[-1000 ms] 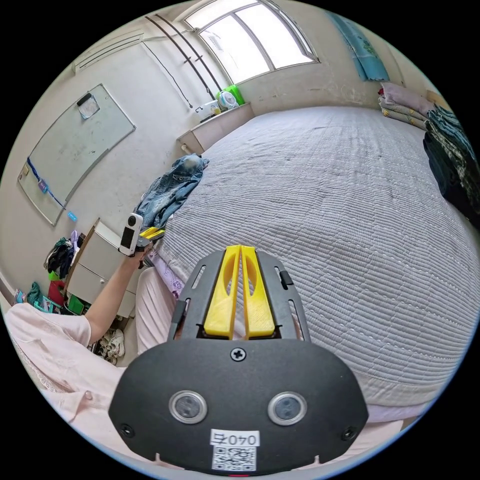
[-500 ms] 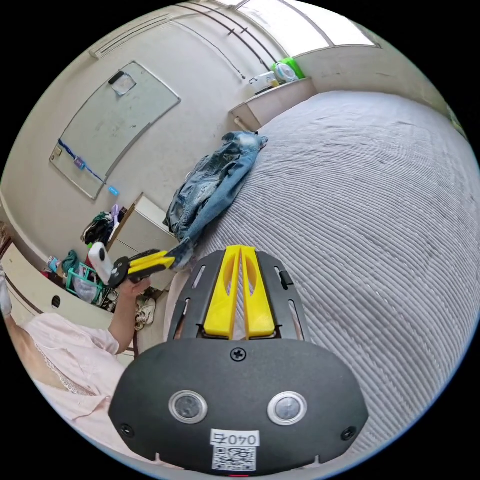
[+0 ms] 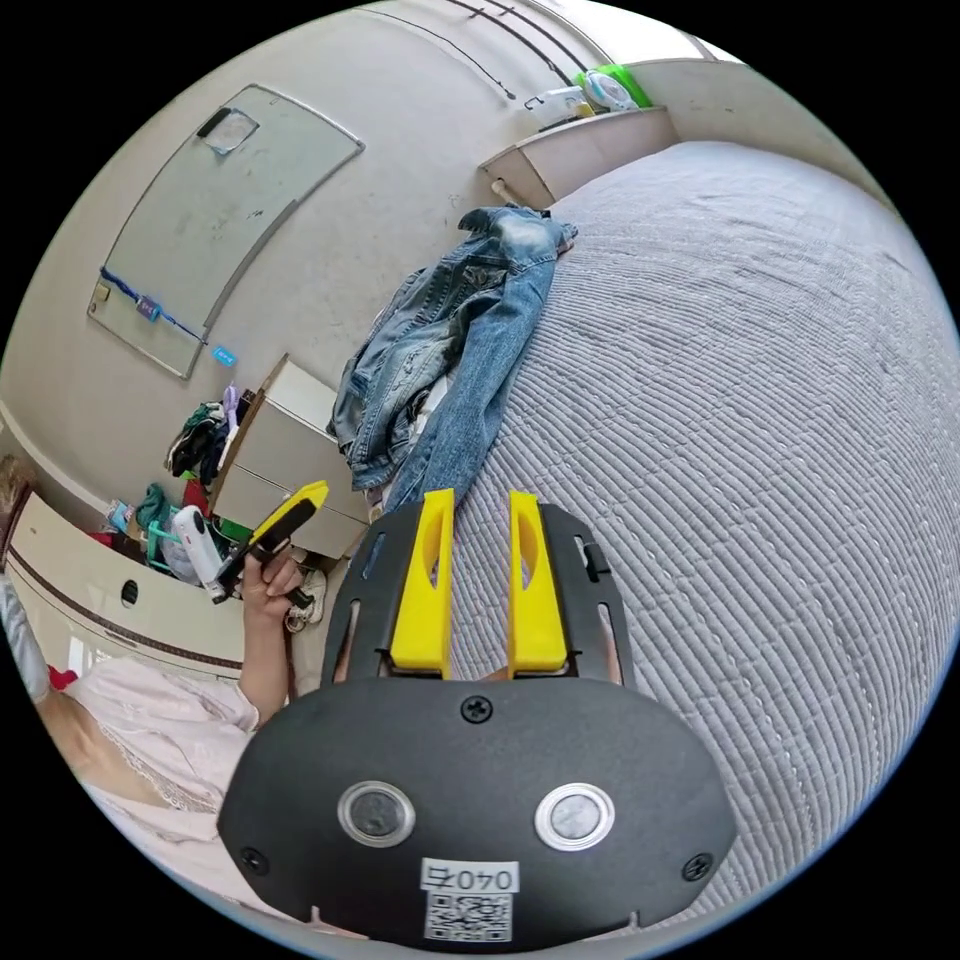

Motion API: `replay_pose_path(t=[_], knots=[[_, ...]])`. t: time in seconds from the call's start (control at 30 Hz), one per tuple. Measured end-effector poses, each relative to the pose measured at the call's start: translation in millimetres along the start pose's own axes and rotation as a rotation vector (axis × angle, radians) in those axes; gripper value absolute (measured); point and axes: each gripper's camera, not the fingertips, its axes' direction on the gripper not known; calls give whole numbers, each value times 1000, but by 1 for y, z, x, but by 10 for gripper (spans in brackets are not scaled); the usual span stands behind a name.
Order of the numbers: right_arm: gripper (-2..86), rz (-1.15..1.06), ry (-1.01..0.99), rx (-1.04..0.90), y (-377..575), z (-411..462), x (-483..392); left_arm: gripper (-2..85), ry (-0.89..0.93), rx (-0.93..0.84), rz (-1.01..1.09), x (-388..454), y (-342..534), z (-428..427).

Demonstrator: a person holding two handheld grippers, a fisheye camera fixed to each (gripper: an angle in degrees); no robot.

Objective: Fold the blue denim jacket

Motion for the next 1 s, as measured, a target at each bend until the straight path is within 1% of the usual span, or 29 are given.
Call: replay_pose_path(t=[0.03, 0.13, 0.23, 0.3, 0.33, 0.37, 0.4, 0.43, 0.47, 0.53, 0.63, 0.7, 0.73, 0.8, 0.87, 0.93, 1.0], knots=[[96, 10, -15, -7, -5, 4, 4, 81, 4, -53, -31, -10, 2, 12], [125, 68, -72, -54, -36, 29, 25, 101, 4, -121, -79, -24, 10, 34], [155, 151, -161, -117, -71, 60, 47, 119, -5, -136, -112, -33, 7, 49], [154, 230, -274, -148, -94, 87, 62, 119, -13, -142, -141, -41, 0, 57], [150, 250, -299, -149, -99, 93, 64, 110, -21, -136, -163, -46, -5, 59], [131, 282, -337, -155, -105, 106, 68, 106, -27, -132, -173, -48, -7, 60], [98, 302, -354, -184, -110, 120, 70, 42, -56, -121, -186, -53, -11, 61], [67, 310, -347, -203, -111, 126, 70, 7, -117, -76, -195, -57, -12, 58], [5, 326, -306, -218, -109, 131, 72, 3, -131, -42, -179, -57, -12, 55], [-4, 332, -293, -163, -103, 120, 77, -5, -147, 28, -118, -58, -14, 37], [-8, 425, -334, 50, -78, 63, 111, -8, -100, 89, -28, -51, -17, 12], [-9, 558, -424, 267, -39, 1, 153, -8, -64, 91, 21, -43, -21, 1], [-9, 584, -432, 311, -27, -14, 161, -8, -17, 92, 54, -35, -23, -5], [-9, 648, -412, 470, 26, -80, 188, -8, 75, 88, 120, -18, -25, -15], [-9, 676, -385, 563, 75, -132, 203, -8, 170, 65, 224, 8, -23, -23], [-9, 692, -340, 612, 125, -177, 211, -8, 319, 5, 361, 49, -15, -27], [-9, 684, -257, 662, 194, -229, 212, -8, 407, -43, 447, 82, -4, -27]])
